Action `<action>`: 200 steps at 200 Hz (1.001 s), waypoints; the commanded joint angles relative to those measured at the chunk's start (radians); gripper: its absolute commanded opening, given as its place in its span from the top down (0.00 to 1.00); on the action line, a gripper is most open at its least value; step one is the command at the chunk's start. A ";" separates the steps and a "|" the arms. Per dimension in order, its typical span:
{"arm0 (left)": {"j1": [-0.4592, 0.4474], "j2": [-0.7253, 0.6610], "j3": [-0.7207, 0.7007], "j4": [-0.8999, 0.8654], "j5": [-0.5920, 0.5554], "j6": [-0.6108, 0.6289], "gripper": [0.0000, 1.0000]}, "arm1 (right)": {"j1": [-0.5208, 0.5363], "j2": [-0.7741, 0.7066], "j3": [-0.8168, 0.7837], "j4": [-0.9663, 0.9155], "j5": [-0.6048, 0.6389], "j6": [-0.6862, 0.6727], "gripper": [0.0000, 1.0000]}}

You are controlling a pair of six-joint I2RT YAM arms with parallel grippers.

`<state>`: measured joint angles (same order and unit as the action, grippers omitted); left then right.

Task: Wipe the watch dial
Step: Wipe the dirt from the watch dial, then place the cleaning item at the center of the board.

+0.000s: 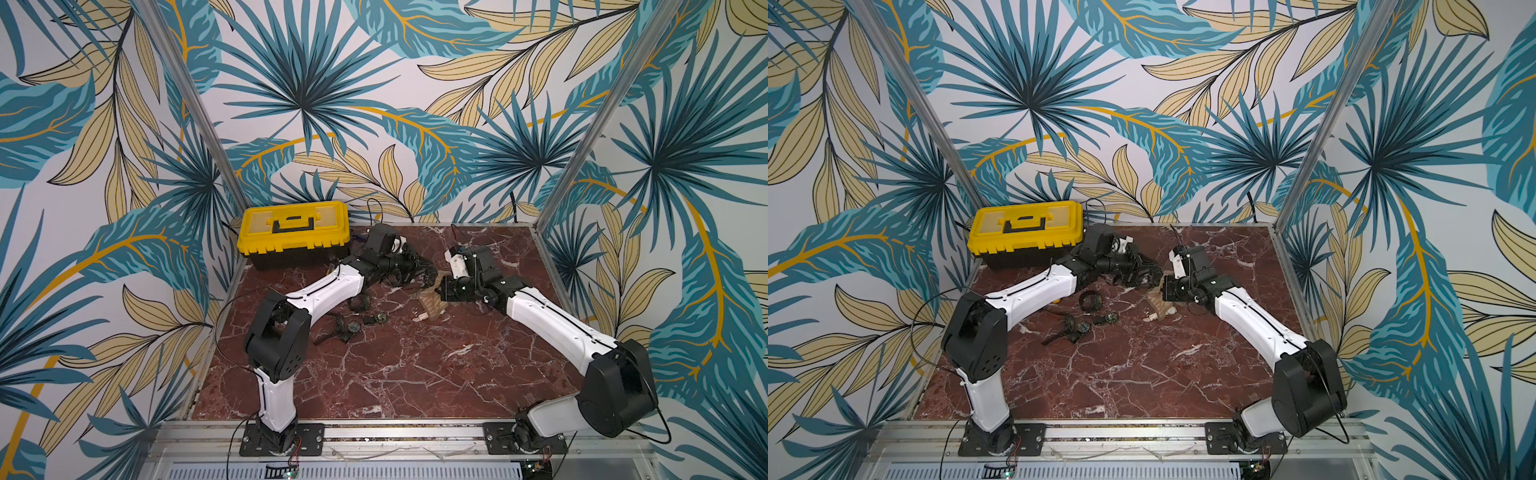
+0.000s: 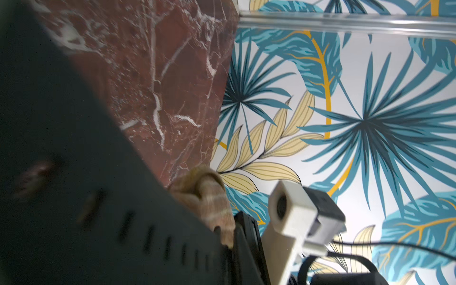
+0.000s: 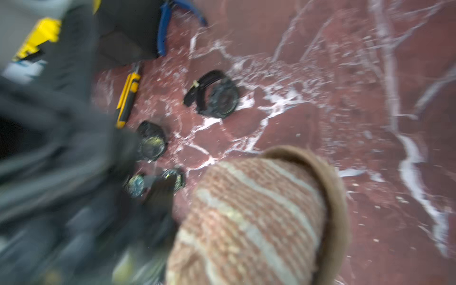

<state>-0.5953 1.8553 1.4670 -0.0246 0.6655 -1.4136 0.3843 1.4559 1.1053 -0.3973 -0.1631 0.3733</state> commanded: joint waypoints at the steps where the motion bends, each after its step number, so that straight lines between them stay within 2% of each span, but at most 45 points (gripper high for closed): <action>1: -0.019 -0.064 0.023 0.069 0.064 -0.015 1.00 | -0.010 -0.061 0.002 0.013 0.097 0.037 0.98; 40: -0.018 -0.054 0.021 0.069 0.072 -0.011 1.00 | -0.052 -0.159 -0.026 0.007 0.084 0.061 0.96; 71: -0.018 -0.047 0.024 0.069 0.079 -0.008 1.00 | -0.134 -0.194 -0.114 -0.022 0.019 0.158 0.92; 125: -0.018 -0.051 0.007 0.068 0.083 -0.003 1.00 | -0.220 -0.217 -0.244 -0.106 0.068 0.185 0.85; 146: -0.018 -0.052 0.003 0.069 0.084 -0.004 1.00 | -0.258 -0.193 -0.279 -0.094 0.041 0.202 0.75; 162: -0.018 -0.051 0.000 0.068 0.083 -0.003 1.00 | -0.295 -0.176 -0.303 -0.078 0.039 0.210 0.57; 184: -0.018 -0.054 -0.007 0.069 0.083 -0.001 1.00 | -0.355 -0.154 -0.300 -0.093 0.044 0.211 0.41; 200: -0.016 -0.057 -0.013 0.069 0.082 0.001 1.00 | -0.376 -0.152 -0.269 -0.146 0.096 0.195 0.31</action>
<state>-0.6182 1.8233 1.4658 0.0120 0.7383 -1.4250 0.0383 1.2984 0.8150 -0.4839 -0.1177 0.5739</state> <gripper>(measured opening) 0.093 0.641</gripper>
